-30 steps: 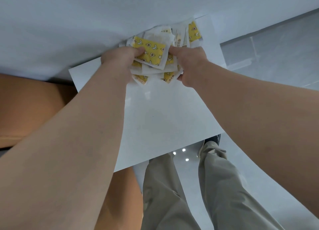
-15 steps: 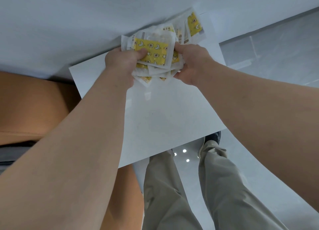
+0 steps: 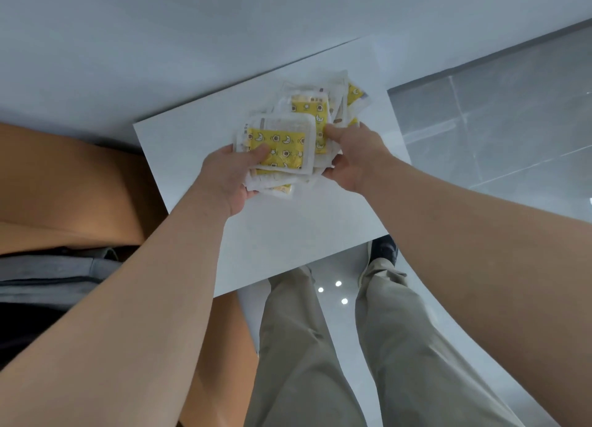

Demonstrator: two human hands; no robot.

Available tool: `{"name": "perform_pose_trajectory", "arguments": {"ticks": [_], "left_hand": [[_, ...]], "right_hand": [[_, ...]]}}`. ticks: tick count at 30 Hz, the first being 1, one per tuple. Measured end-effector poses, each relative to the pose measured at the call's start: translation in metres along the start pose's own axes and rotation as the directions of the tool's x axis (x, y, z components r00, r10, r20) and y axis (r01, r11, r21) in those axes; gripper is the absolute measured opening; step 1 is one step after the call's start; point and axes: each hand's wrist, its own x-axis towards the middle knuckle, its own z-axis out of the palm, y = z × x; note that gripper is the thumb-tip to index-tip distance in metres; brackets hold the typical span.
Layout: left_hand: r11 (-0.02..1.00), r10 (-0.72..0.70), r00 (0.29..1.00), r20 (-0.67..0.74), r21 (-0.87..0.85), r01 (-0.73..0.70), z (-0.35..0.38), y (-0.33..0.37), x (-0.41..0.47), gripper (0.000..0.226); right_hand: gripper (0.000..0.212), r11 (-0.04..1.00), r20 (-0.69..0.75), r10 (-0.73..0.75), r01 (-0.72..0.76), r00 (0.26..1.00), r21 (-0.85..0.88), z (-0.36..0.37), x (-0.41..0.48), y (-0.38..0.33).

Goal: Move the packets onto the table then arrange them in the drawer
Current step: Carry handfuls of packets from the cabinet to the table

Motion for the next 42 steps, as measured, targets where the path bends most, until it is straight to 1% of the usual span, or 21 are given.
{"name": "perform_pose_trajectory", "arguments": {"ticks": [3, 7, 10, 14, 19, 22, 25, 30, 35, 37, 42], "left_hand": [[0.998, -0.029, 1.0, 0.003, -0.056, 0.029, -0.004, -0.01, -0.001, 0.039], [0.987, -0.051, 0.997, 0.051, -0.151, 0.059, -0.019, -0.019, -0.001, 0.045], [0.965, -0.054, 0.996, 0.064, -0.253, 0.069, -0.034, -0.023, -0.005, 0.037], [0.915, -0.071, 0.997, 0.029, -0.397, 0.076, -0.048, -0.024, -0.011, 0.025], [0.883, -0.046, 0.998, 0.032, -0.467, 0.056, -0.053, -0.019, -0.019, 0.019], [0.885, -0.025, 0.996, 0.09, -0.461, 0.064, -0.047, -0.01, -0.027, 0.024], [0.912, 0.007, 0.986, 0.165, -0.406, 0.061, -0.037, 0.002, -0.04, 0.024], [0.941, 0.06, 0.959, 0.278, -0.337, 0.039, -0.024, 0.033, -0.072, 0.039], [0.942, 0.078, 0.927, 0.367, -0.331, 0.051, -0.009, 0.077, -0.124, 0.049], [0.958, 0.079, 0.914, 0.398, -0.284, 0.041, 0.0, 0.095, -0.15, 0.049], [0.991, 0.053, 0.877, 0.477, -0.136, 0.015, 0.025, 0.137, -0.218, 0.034]], "right_hand": [[0.026, 1.0, -0.03, 0.01, -0.01, 1.0, -0.006, -0.003, 0.0, 0.01], [0.026, 1.0, -0.061, -0.009, 0.009, 0.998, 0.001, -0.007, 0.002, 0.015], [0.028, 1.0, -0.066, -0.025, 0.026, 0.998, 0.012, -0.013, 0.002, 0.014], [0.031, 0.998, -0.07, -0.042, 0.045, 0.997, 0.035, -0.022, -0.002, 0.011], [0.036, 0.994, -0.049, -0.084, 0.087, 0.995, 0.068, -0.033, -0.013, 0.005], [0.033, 0.992, -0.013, -0.109, 0.109, 0.994, 0.068, -0.038, -0.024, -0.002], [0.031, 0.99, 0.035, -0.132, 0.13, 0.991, 0.063, -0.042, -0.04, -0.01], [0.035, 0.981, 0.11, -0.187, 0.18, 0.976, 0.07, -0.043, -0.081, -0.03], [0.037, 0.974, 0.173, -0.224, 0.215, 0.959, 0.069, -0.043, -0.14, -0.055], [0.036, 0.969, 0.186, -0.244, 0.233, 0.952, 0.079, -0.044, -0.17, -0.065], [0.035, 0.941, 0.174, -0.322, 0.295, 0.93, 0.165, -0.052, -0.245, -0.086]]}}
